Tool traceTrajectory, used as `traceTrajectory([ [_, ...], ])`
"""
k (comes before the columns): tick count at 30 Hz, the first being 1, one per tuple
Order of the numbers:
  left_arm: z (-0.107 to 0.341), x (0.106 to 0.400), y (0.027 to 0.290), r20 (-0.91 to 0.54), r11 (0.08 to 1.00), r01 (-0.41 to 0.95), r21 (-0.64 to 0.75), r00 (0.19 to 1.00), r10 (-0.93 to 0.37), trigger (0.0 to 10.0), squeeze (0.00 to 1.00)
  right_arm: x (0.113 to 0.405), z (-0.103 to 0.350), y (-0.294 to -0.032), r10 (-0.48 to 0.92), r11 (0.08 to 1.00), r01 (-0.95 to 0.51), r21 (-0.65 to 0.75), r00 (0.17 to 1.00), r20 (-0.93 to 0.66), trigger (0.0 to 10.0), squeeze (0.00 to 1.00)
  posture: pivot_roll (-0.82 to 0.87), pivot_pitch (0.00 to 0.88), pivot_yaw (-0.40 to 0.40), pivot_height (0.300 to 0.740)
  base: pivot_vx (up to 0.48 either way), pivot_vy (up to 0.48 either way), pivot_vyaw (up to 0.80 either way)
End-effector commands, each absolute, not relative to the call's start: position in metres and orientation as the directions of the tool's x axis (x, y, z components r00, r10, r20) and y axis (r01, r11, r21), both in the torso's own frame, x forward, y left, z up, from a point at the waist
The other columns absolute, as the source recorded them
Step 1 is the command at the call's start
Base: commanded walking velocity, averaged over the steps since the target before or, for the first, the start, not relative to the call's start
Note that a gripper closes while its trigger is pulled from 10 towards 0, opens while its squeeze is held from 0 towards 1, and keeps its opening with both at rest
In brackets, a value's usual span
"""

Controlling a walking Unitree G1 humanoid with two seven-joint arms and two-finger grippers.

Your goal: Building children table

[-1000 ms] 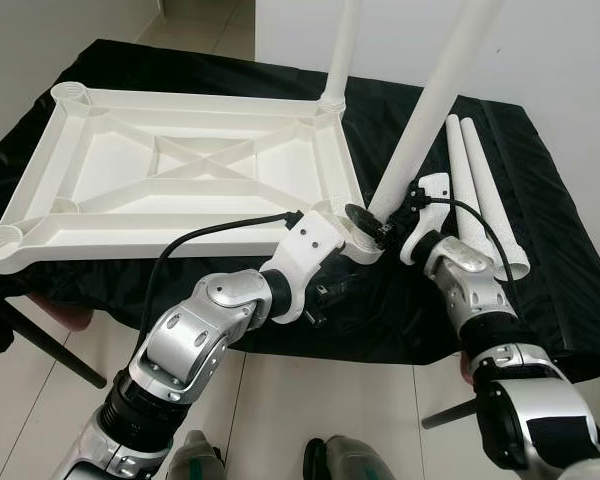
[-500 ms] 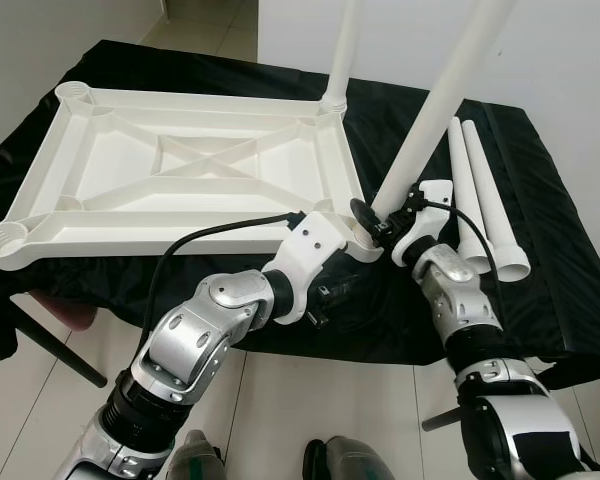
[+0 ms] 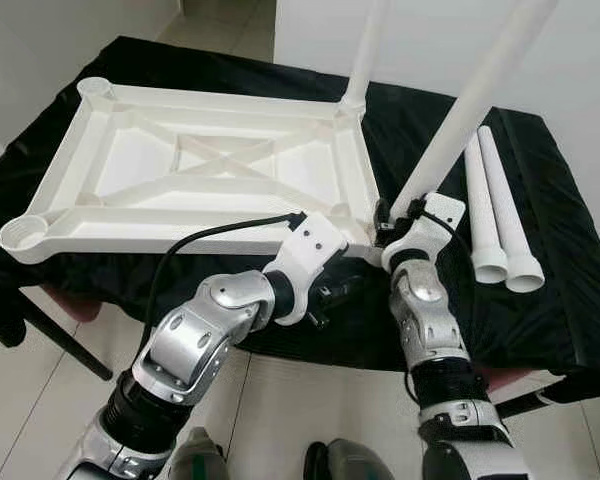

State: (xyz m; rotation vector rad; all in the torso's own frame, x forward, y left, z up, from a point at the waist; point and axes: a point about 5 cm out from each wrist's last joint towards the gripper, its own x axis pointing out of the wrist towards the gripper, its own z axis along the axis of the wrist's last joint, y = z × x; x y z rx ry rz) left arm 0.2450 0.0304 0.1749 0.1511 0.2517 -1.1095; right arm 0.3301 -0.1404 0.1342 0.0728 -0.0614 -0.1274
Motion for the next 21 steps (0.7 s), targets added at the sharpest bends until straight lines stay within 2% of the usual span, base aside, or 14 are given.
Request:
traceTrajectory([
  [1,0.174,0.244,0.029,-0.273,0.459,0.889,0.009,0.443,-0.854,10.0,0.0,0.326,0.124,-0.156,-0.2,0.978,0.199,0.054,0.98,0.005,0.0,0.0,-0.01,0.0,-0.091,0.74,0.0,0.0,0.0],
  [2,0.174,0.244,0.029,-0.273,0.459,0.888,0.009,0.444,-0.853,10.0,0.0,0.326,0.124,-0.157,-0.2,0.978,0.199,0.053,0.98,0.004,0.0,0.0,-0.01,0.0,-0.091,0.74,0.0,0.0,0.0],
  [3,0.174,0.244,0.029,-0.273,0.46,0.888,0.009,0.445,-0.853,10.0,0.0,0.327,0.124,-0.157,-0.193,0.98,0.193,0.053,0.981,-0.005,4.4,0.0,-0.01,0.0,-0.092,0.74,0.0,0.0,0.0],
  [4,0.174,0.244,0.03,-0.272,0.461,0.887,0.009,0.446,-0.853,10.0,0.0,0.327,0.124,-0.156,-0.188,0.981,0.188,0.053,0.982,-0.011,6.9,0.0,-0.01,0.0,-0.092,0.74,0.0,0.0,0.0],
  [5,0.175,0.245,0.03,-0.272,0.462,0.887,0.009,0.447,-0.852,10.0,0.0,0.328,0.126,-0.157,-0.191,0.98,0.191,0.052,0.982,-0.008,10.0,0.0,-0.01,0.0,-0.092,0.74,0.0,0.0,0.0],
  [6,0.175,0.245,0.03,-0.272,0.462,0.887,0.009,0.447,-0.852,10.0,0.0,0.328,0.126,-0.157,-0.191,0.98,0.191,0.052,0.982,-0.008,10.0,0.0,-0.01,0.0,-0.092,0.74,0.0,0.0,0.0],
  [7,0.175,0.245,0.029,-0.271,0.462,0.887,0.009,0.447,-0.852,10.0,0.0,0.33,0.13,-0.16,-0.174,0.984,0.173,0.05,0.985,0.007,10.0,1.0,-0.01,0.0,-0.095,0.74,0.0,0.0,0.0],
  [14,0.176,0.245,0.03,-0.267,0.467,0.884,0.009,0.452,-0.851,10.0,0.0,0.337,0.142,-0.177,-0.043,0.997,0.039,0.073,0.997,0.061,10.0,1.0,0.0,0.0,-0.098,0.74,0.0,0.0,0.0],
  [15,0.175,0.245,0.03,-0.268,0.469,0.883,0.008,0.454,-0.85,10.0,0.0,0.338,0.144,-0.178,0.042,0.998,-0.046,0.052,0.997,0.066,10.0,0.74,0.0,0.001,-0.095,0.74,0.0,0.0,0.0],
  [16,0.175,0.245,0.03,-0.268,0.469,0.883,0.008,0.454,-0.85,10.0,0.0,0.338,0.144,-0.178,0.042,0.998,-0.046,0.052,0.997,0.066,10.0,0.74,0.0,0.001,-0.095,0.74,0.0,0.0,0.0],
  [17,0.175,0.245,0.031,-0.268,0.471,0.882,0.008,0.455,-0.849,10.0,0.0,0.339,0.145,-0.18,0.154,0.987,-0.156,0.027,0.986,0.061,10.0,0.0,-0.01,0.003,-0.092,0.74,0.0,0.0,0.0],
  [18,0.175,0.245,0.031,-0.268,0.471,0.882,0.008,0.455,-0.849,10.0,0.0,0.339,0.145,-0.18,0.154,0.987,-0.156,0.027,0.986,0.061,10.0,0.0,-0.01,0.003,-0.092,0.74,0.0,0.0,0.0],
  [21,0.176,0.246,0.031,-0.268,0.469,0.883,0.01,0.455,-0.849,10.0,0.0,0.34,0.144,-0.181,0.305,0.952,-0.304,-0.034,0.951,0.045,10.0,0.0,-0.01,0.004,-0.089,0.74,0.0,0.0,0.0],
])
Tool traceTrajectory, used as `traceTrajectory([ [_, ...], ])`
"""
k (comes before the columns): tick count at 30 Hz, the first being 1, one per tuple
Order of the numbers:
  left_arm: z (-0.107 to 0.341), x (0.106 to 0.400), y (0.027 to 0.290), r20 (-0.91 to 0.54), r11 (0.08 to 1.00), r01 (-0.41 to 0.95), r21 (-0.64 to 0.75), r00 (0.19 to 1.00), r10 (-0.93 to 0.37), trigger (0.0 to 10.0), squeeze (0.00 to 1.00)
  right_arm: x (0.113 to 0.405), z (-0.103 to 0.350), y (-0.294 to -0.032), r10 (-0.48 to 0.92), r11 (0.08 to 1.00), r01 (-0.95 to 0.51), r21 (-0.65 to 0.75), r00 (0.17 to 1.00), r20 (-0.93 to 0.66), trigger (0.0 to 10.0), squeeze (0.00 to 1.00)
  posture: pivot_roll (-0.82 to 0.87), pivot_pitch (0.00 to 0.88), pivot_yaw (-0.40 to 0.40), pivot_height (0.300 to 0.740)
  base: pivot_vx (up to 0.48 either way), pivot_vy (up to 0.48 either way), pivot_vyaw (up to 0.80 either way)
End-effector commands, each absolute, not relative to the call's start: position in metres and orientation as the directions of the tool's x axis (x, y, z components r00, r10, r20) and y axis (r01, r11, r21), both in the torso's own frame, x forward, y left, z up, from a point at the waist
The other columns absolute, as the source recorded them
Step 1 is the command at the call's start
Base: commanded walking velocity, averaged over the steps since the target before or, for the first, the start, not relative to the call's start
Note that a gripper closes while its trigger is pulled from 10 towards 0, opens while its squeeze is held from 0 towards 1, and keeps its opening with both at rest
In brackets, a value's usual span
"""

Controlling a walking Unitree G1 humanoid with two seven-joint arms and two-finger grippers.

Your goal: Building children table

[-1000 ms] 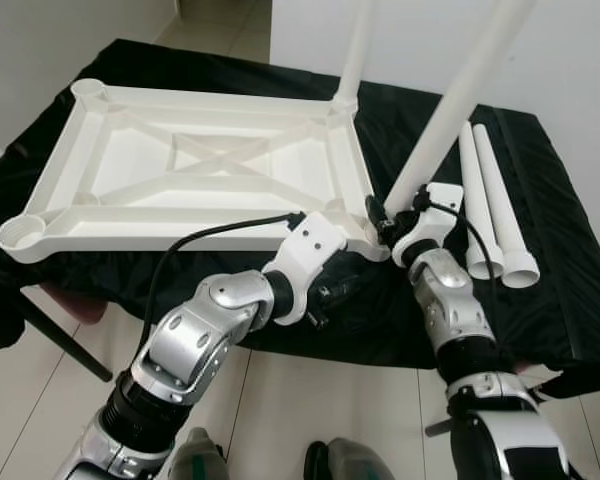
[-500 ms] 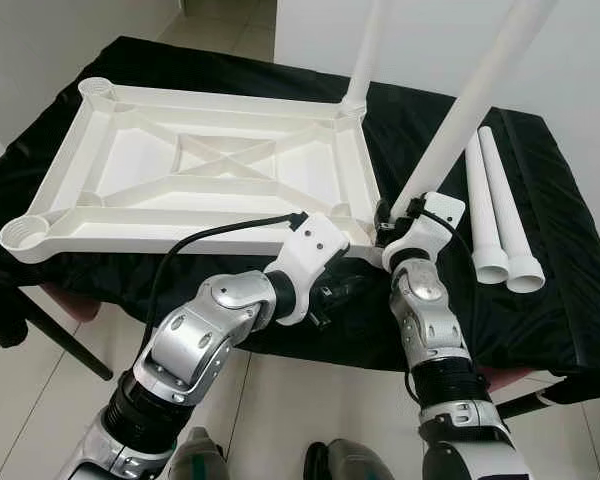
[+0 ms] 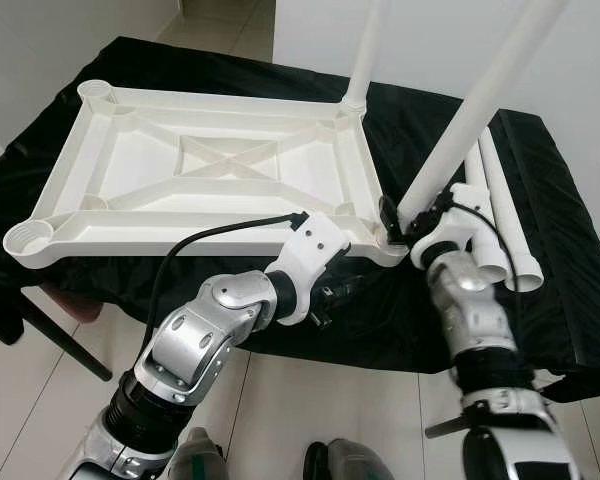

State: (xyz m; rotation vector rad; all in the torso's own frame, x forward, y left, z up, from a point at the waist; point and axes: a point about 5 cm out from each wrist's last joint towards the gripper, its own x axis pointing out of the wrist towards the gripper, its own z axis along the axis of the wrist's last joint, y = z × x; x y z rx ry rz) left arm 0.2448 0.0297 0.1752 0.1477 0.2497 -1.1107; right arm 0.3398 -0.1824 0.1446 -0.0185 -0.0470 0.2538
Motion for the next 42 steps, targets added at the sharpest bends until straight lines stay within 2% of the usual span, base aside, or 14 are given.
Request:
traceTrajectory([
  [1,0.176,0.246,0.031,-0.268,0.47,0.883,0.01,0.455,-0.849,10.0,0.0,0.34,0.143,-0.18,0.352,0.936,-0.35,-0.043,0.935,0.034,10.0,0.0,-0.01,0.004,-0.088,0.74,0.0,0.0,0.0],
  [4,0.177,0.247,0.031,-0.266,0.47,0.882,0.012,0.456,-0.849,10.0,0.0,0.339,0.139,-0.175,0.487,0.871,-0.486,-0.074,0.873,-0.002,10.0,0.0,-0.01,0.009,-0.081,0.74,0.0,0.0,0.0],
  [7,0.177,0.247,0.031,-0.266,0.469,0.883,0.011,0.455,-0.85,10.0,0.0,0.342,0.136,-0.174,0.54,0.84,-0.54,-0.054,0.842,-0.019,10.0,0.0,-0.01,0.009,-0.081,0.74,0.0,0.0,0.0],
  [18,0.178,0.248,0.034,-0.265,0.483,0.876,0.012,0.468,-0.843,10.0,0.0,0.358,0.136,-0.179,0.538,0.839,-0.54,-0.07,0.842,-0.038,10.0,0.0,0.0,0.019,-0.082,0.74,0.0,0.0,0.0],
  [19,0.178,0.247,0.034,-0.266,0.484,0.875,0.012,0.469,-0.842,10.0,0.0,0.361,0.132,-0.181,0.518,0.85,-0.523,-0.071,0.852,-0.071,9.7,0.0,0.0,0.019,-0.082,0.74,0.0,0.0,0.0],
  [21,0.178,0.247,0.035,-0.267,0.484,0.875,0.013,0.47,-0.842,10.0,0.0,0.362,0.13,-0.182,0.505,0.856,-0.512,-0.074,0.858,-0.094,9.7,0.0,0.0,0.019,-0.082,0.74,0.0,0.0,0.0],
  [22,0.179,0.247,0.034,-0.266,0.484,0.875,0.013,0.47,-0.842,10.0,0.0,0.363,0.128,-0.183,0.485,0.865,-0.494,-0.086,0.868,-0.107,7.3,0.0,0.01,0.022,-0.083,0.74,0.0,0.0,0.0],
  [23,0.179,0.247,0.034,-0.266,0.484,0.875,0.013,0.47,-0.842,10.0,0.0,0.363,0.128,-0.183,0.485,0.865,-0.494,-0.086,0.868,-0.107,7.3,0.0,0.01,0.022,-0.083,0.74,0.0,0.0,0.0],
  [24,0.178,0.247,0.034,-0.266,0.485,0.874,0.013,0.47,-0.841,10.0,0.0,0.364,0.125,-0.186,0.455,0.881,-0.465,-0.085,0.883,-0.119,1.1,0.0,0.01,0.022,-0.083,0.74,0.0,0.0,0.0],
  [27,0.178,0.247,0.034,-0.266,0.485,0.874,0.013,0.471,-0.841,10.0,0.0,0.364,0.123,-0.186,0.447,0.885,-0.458,-0.081,0.886,-0.122,1.1,0.0,0.01,0.022,-0.083,0.74,0.0,0.0,0.0],
  [28,0.178,0.247,0.034,-0.265,0.486,0.874,0.012,0.472,-0.841,10.0,0.0,0.363,0.123,-0.185,0.457,0.881,-0.467,-0.077,0.881,-0.119,0.0,0.0,0.01,0.025,-0.086,0.74,0.0,0.0,0.0],
  [36,0.178,0.246,0.034,-0.263,0.485,0.874,0.007,0.47,-0.843,10.0,0.0,0.36,0.123,-0.178,0.499,0.863,-0.502,-0.052,0.864,-0.068,0.0,0.0,0.0,0.028,-0.087,0.74,0.0,0.0,0.0],
  [42,0.178,0.245,0.033,-0.263,0.484,0.875,0.005,0.468,-0.843,10.0,0.0,0.356,0.121,-0.168,0.472,0.88,-0.473,-0.043,0.881,-0.035,0.0,0.0,0.0,0.031,-0.087,0.74,0.0,0.0,0.0],
])
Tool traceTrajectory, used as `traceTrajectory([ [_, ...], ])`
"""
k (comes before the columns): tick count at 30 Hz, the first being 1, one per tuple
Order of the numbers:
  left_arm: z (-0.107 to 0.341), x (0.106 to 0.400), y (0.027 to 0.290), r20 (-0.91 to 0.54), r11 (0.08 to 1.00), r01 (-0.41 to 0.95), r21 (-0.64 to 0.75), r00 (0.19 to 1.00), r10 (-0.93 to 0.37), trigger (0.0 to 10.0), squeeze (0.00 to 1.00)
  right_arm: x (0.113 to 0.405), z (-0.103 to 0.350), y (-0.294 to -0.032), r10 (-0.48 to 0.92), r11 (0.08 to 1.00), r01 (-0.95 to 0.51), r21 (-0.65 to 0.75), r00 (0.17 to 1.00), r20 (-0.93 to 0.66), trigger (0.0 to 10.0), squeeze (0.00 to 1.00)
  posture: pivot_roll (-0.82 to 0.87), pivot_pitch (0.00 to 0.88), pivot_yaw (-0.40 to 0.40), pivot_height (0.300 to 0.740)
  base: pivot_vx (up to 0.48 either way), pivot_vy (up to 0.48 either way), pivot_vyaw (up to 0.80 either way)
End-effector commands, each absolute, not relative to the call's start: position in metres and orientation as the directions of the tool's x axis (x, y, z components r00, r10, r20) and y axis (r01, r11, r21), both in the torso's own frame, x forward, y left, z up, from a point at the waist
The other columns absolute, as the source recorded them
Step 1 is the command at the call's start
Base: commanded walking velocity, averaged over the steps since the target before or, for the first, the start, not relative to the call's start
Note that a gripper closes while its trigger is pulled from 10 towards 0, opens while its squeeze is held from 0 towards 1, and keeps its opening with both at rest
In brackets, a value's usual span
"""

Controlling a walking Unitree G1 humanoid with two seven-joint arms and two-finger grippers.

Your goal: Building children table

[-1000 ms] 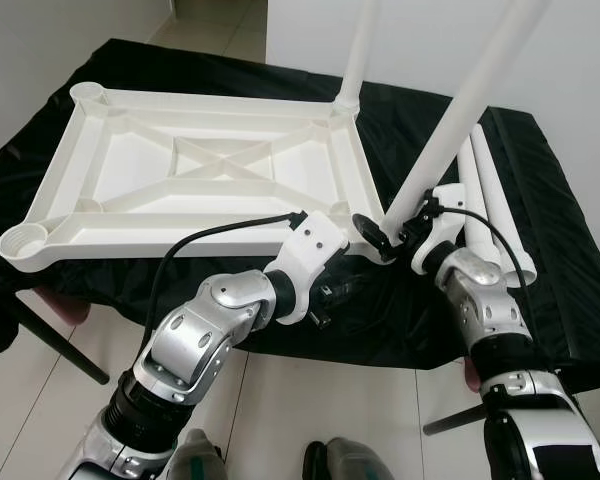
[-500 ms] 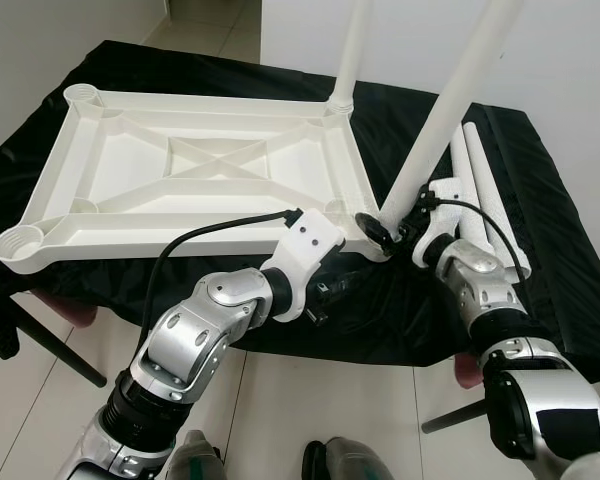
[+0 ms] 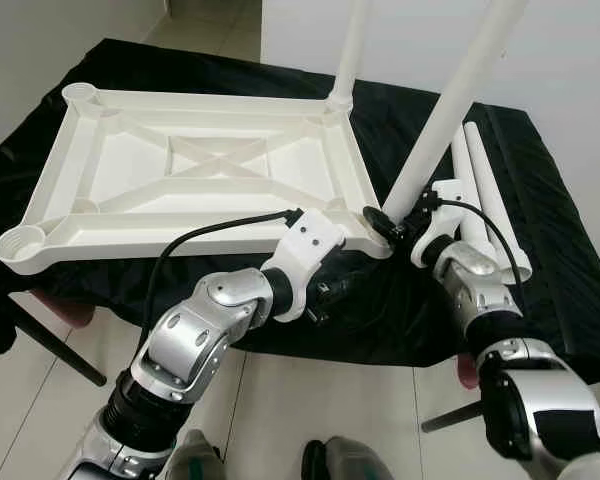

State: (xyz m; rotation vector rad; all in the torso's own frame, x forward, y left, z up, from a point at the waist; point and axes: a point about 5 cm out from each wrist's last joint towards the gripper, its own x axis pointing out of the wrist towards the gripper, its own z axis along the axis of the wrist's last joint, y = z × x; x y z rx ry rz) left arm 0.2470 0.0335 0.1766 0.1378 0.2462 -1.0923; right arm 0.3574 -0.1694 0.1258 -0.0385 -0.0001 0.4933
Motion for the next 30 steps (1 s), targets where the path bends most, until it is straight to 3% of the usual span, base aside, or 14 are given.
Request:
traceTrajectory([
  [1,0.178,0.245,0.033,-0.263,0.484,0.875,0.005,0.468,-0.843,10.0,0.0,0.356,0.121,-0.168,0.472,0.88,-0.473,-0.043,0.881,-0.035,0.0,0.0,0.0,0.031,-0.087,0.74,0.0,0.0,0.0],
  [3,0.178,0.245,0.033,-0.264,0.484,0.875,0.004,0.467,-0.844,10.0,0.0,0.355,0.12,-0.166,0.406,0.912,-0.407,-0.04,0.913,-0.036,0.0,0.0,0.0,0.032,-0.088,0.74,0.0,0.0,0.0],
  [6,0.177,0.245,0.033,-0.266,0.483,0.876,0.003,0.466,-0.844,10.0,0.0,0.35,0.115,-0.165,0.202,0.979,-0.202,-0.002,0.977,-0.066,0.0,0.0,0.0,0.031,-0.088,0.74,0.0,0.0,0.0],
  [10,0.177,0.245,0.033,-0.268,0.478,0.879,0.002,0.461,-0.846,10.0,0.0,0.34,0.108,-0.162,0.074,0.997,-0.072,0.023,0.993,-0.09,0.0,0.0,-0.01,0.025,-0.085,0.74,0.0,0.0,0.0],
  [13,0.177,0.245,0.033,-0.268,0.478,0.879,0.002,0.461,-0.846,10.0,0.0,0.34,0.108,-0.162,0.074,0.997,-0.072,0.023,0.993,-0.09,0.0,0.0,-0.01,0.025,-0.085,0.74,0.0,0.0,0.0],
  [18,0.176,0.245,0.03,-0.269,0.466,0.885,0.005,0.45,-0.852,10.0,0.0,0.321,0.101,-0.163,-0.22,0.975,0.22,-0.013,0.97,-0.107,0.0,0.0,-0.01,0.016,-0.089,0.74,0.0,0.0,0.0],
  [28,0.176,0.245,0.03,-0.269,0.466,0.885,0.008,0.451,-0.851,10.0,0.0,0.319,0.104,-0.16,-0.236,0.972,0.234,-0.034,0.962,-0.136,0.0,0.0,0.0,0.005,-0.095,0.74,0.0,0.0,0.0],
  [29,0.176,0.245,0.03,-0.268,0.467,0.884,0.009,0.452,-0.851,10.0,0.0,0.32,0.106,-0.159,-0.227,0.974,0.225,-0.032,0.966,-0.125,0.6,0.0,0.0,0.005,-0.095,0.74,0.0,0.0,0.0],
  [30,0.176,0.245,0.03,-0.268,0.468,0.883,0.009,0.453,-0.85,10.0,0.0,0.321,0.107,-0.159,-0.217,0.976,0.215,-0.03,0.969,-0.118,2.0,0.0,0.0,0.0,-0.096,0.74,0.0,0.0,0.0],
])
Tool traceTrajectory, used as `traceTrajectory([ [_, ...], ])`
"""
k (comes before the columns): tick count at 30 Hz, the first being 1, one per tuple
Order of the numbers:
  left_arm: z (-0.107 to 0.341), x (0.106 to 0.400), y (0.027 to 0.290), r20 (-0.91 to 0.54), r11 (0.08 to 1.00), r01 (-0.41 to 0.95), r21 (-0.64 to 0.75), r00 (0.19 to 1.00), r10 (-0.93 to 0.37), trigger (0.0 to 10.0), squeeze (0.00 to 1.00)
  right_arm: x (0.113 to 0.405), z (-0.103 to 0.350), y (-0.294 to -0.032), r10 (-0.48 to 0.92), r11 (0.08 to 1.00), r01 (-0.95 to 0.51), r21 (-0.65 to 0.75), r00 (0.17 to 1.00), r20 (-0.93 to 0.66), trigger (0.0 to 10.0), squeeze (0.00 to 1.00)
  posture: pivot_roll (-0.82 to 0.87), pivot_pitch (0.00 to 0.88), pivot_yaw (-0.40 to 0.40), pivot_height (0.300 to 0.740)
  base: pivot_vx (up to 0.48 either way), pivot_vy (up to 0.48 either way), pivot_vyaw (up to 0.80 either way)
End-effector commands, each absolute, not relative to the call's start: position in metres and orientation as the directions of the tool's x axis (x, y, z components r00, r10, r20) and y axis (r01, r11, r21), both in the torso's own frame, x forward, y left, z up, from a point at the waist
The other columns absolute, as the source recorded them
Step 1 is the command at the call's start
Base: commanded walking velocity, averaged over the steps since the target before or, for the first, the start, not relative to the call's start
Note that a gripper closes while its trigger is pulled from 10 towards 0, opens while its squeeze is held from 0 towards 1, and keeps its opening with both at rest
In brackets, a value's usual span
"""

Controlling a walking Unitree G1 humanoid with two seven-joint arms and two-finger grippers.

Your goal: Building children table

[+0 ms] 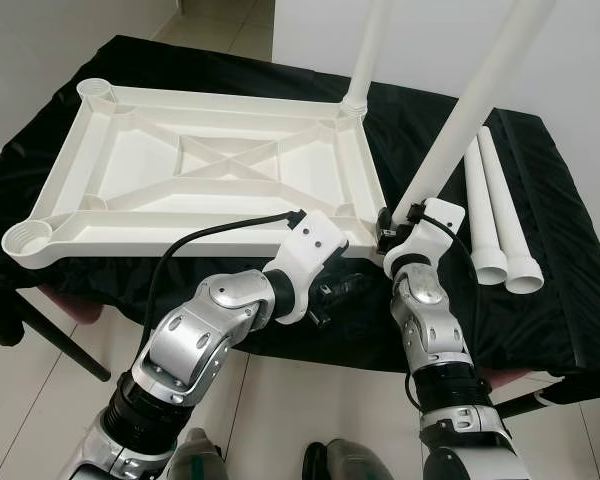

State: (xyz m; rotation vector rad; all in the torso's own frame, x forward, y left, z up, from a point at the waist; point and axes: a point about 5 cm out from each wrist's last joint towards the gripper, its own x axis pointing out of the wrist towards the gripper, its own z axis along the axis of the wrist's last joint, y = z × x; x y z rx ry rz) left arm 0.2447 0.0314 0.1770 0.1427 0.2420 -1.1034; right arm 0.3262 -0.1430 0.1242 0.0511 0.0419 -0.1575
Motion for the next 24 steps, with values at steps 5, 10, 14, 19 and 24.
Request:
traceTrajectory([
  [5,0.176,0.246,0.03,-0.267,0.468,0.884,0.01,0.453,-0.85,10.0,0.0,0.323,0.11,-0.159,-0.168,0.986,0.167,-0.016,0.978,-0.121,10.0,0.95,0.0,0.0,-0.097,0.74,0.0,0.0,0.0],
  [10,0.177,0.246,0.03,-0.265,0.469,0.883,0.012,0.455,-0.85,10.0,0.0,0.329,0.12,-0.165,-0.075,0.996,0.078,0.032,0.994,-0.084,10.0,1.0,0.0,0.0,-0.093,0.74,0.0,0.0,0.0],
  [14,0.177,0.246,0.03,-0.266,0.467,0.884,0.013,0.454,-0.851,10.0,0.0,0.334,0.128,-0.169,0.052,0.997,-0.049,0.057,0.998,-0.042,10.0,1.0,-0.01,0.0,-0.09,0.74,0.0,0.0,0.0],
  [19,0.177,0.246,0.031,-0.268,0.466,0.885,0.013,0.452,-0.851,10.0,0.0,0.336,0.132,-0.174,0.26,0.966,-0.26,0.002,0.965,-0.034,10.0,0.0,-0.01,0.004,-0.087,0.74,0.0,0.0,0.0],
  [24,0.178,0.248,0.03,-0.265,0.467,0.884,0.01,0.452,-0.852,10.0,0.0,0.334,0.128,-0.169,0.475,0.877,-0.478,-0.05,0.878,-0.056,10.0,0.0,-0.02,0.013,-0.082,0.74,0.0,0.0,0.0],
])
